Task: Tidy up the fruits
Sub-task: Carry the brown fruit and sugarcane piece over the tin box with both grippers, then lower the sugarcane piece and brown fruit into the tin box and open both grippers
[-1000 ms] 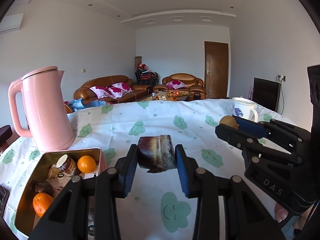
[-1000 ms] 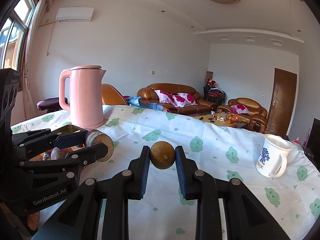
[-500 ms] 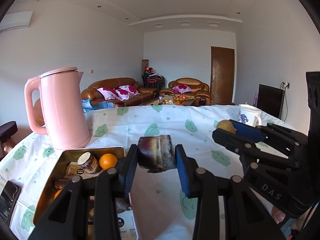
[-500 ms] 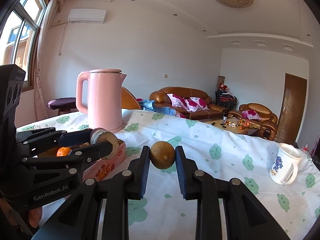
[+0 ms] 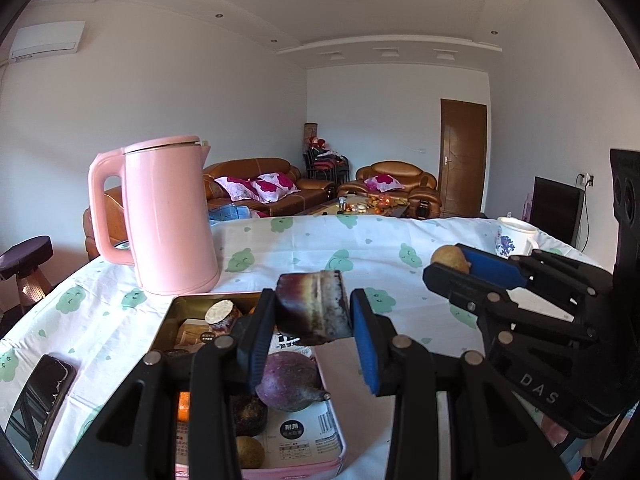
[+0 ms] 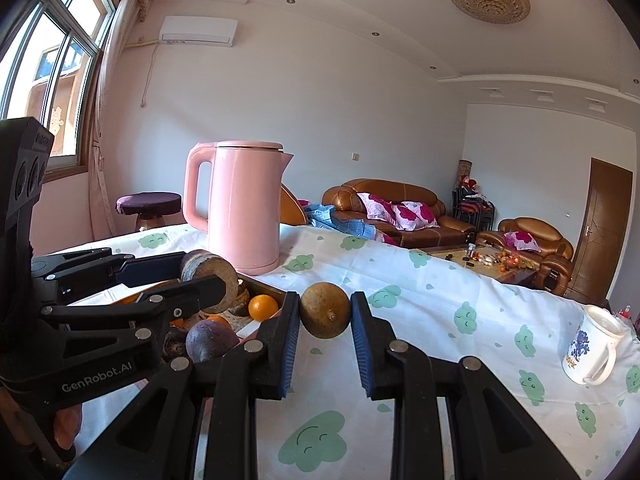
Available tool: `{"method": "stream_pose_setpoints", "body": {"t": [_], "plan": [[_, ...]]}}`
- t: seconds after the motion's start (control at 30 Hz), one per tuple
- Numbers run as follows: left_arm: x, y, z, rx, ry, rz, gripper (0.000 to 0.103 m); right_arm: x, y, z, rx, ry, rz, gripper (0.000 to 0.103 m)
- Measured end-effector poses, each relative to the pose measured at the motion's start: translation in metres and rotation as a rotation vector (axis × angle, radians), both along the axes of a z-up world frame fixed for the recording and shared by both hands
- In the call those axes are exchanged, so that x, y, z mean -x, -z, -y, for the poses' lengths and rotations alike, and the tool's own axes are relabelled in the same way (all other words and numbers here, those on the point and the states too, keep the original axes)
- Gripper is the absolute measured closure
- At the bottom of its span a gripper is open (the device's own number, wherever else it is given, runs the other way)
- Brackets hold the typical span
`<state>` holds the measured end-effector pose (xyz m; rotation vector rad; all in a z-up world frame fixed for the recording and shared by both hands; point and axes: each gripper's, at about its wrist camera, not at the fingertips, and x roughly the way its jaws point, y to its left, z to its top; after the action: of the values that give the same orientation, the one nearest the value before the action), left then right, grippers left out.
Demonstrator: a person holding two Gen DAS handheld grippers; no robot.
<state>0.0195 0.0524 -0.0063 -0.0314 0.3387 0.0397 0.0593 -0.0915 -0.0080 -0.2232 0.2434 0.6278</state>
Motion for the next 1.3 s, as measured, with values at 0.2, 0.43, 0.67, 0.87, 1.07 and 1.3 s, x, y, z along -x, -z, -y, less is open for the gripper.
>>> {"method": "stream_pose_setpoints", "body": {"t": [0.2, 0.43, 0.67, 0.87, 1.07, 1.3], "plan": [[0.006, 0.001, -0.015, 0.006, -0.033, -0.003, 0.064, 0.004, 0.0, -0.017, 0.016, -0.034, 0.005, 0.076], [0.013, 0.001, -0.033, 0.004, -0.076, 0.002, 0.064, 0.006, 0.002, -0.034, 0.035, -0.066, 0.006, 0.076], [0.013, 0.002, -0.047, -0.008, -0.102, -0.01, 0.064, 0.01, 0.004, -0.048, 0.051, -0.089, 0.012, 0.076], [0.011, 0.015, -0.063, 0.033, -0.116, -0.048, 0.068, 0.006, 0.007, -0.048, 0.052, -0.085, -0.009, 0.076], [0.016, 0.02, -0.08, 0.051, -0.153, -0.06, 0.066, 0.007, 0.013, -0.062, 0.064, -0.135, -0.045, 0.076], [0.019, 0.022, -0.098, 0.078, -0.214, -0.059, 0.039, 0.015, 0.024, -0.088, 0.112, -0.21, -0.072, 0.076]]}}
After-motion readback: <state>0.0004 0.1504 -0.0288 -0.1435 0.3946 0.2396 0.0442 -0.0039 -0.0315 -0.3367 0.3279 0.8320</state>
